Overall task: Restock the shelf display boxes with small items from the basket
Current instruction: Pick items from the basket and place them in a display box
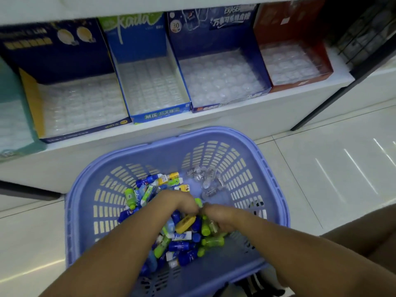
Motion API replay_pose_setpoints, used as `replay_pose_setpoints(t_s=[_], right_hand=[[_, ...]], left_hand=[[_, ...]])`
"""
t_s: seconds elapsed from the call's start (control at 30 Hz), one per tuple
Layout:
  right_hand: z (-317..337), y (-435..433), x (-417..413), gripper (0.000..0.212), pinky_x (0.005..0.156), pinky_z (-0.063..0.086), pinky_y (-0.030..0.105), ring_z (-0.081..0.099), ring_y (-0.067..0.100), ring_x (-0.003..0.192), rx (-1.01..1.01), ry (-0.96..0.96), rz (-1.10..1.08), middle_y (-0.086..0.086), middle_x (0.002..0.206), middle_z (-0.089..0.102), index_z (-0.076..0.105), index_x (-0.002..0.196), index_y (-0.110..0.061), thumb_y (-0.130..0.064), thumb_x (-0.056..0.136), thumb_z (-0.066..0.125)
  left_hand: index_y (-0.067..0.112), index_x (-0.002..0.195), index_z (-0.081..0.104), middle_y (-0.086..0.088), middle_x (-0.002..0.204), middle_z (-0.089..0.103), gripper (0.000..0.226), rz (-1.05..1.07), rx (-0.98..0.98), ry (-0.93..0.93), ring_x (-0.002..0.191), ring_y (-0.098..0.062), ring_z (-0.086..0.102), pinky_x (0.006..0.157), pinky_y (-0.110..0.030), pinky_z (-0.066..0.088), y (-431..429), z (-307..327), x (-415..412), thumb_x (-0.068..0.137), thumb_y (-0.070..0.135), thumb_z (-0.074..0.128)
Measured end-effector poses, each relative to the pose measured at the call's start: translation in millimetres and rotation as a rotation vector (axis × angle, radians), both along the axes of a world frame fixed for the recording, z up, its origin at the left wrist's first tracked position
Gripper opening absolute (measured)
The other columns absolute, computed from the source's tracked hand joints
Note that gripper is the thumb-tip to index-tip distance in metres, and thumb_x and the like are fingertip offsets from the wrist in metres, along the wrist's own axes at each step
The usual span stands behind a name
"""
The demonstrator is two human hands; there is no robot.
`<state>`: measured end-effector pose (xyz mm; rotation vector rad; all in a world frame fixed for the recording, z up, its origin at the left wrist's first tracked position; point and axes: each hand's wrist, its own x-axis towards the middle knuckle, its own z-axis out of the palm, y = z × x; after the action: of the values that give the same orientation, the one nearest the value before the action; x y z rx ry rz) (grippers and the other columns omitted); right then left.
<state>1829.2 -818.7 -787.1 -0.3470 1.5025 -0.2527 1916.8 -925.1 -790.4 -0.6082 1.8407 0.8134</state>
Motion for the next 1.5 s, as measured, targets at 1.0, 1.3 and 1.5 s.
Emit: replay_pose_setpoints(t_s=[1.0,1.3,1.5], right_hand=[[27,-59,12,0.026,0.082,0.051,0.033,0.064,0.026,0.09,-0.435,0.383,0.435,0.019,0.108,0.067,0.069,0.101,0.002,-0.001,0.09,0.046],[-48,-68,-6,0.039,0.066,0.038,0.034,0.057,0.034,0.096,-0.435,0.675,0.79,0.022,0.112,0.058,0.043,0.124,-0.01,0.003,0.088,0.046],[-48,-54,5,0.026,0.077,0.043,0.035,0.056,0.033,0.102,-0.434,0.67,0.768,0.018,0.111,0.06,0.057,0.105,-0.005,-0.026,0.091,0.059]], left_hand=[[0.013,0.137,0.045,-0.011,0.109,0.055,0.042,-0.067,-0.258,-0.058,0.088,-0.026,0.051,0.078,-0.04,0.042,-1,25,93,0.097,0.024,0.047],[0.011,0.125,0.056,-0.013,0.125,0.056,0.033,0.346,-0.544,0.342,0.111,-0.029,0.055,0.086,-0.037,0.048,-18,17,89,0.094,0.012,0.046],[0.01,0.143,0.026,-0.011,0.134,0.048,0.064,0.305,-0.662,0.253,0.131,-0.028,0.034,0.09,-0.039,0.047,-3,-15,81,0.091,0.03,0.058]])
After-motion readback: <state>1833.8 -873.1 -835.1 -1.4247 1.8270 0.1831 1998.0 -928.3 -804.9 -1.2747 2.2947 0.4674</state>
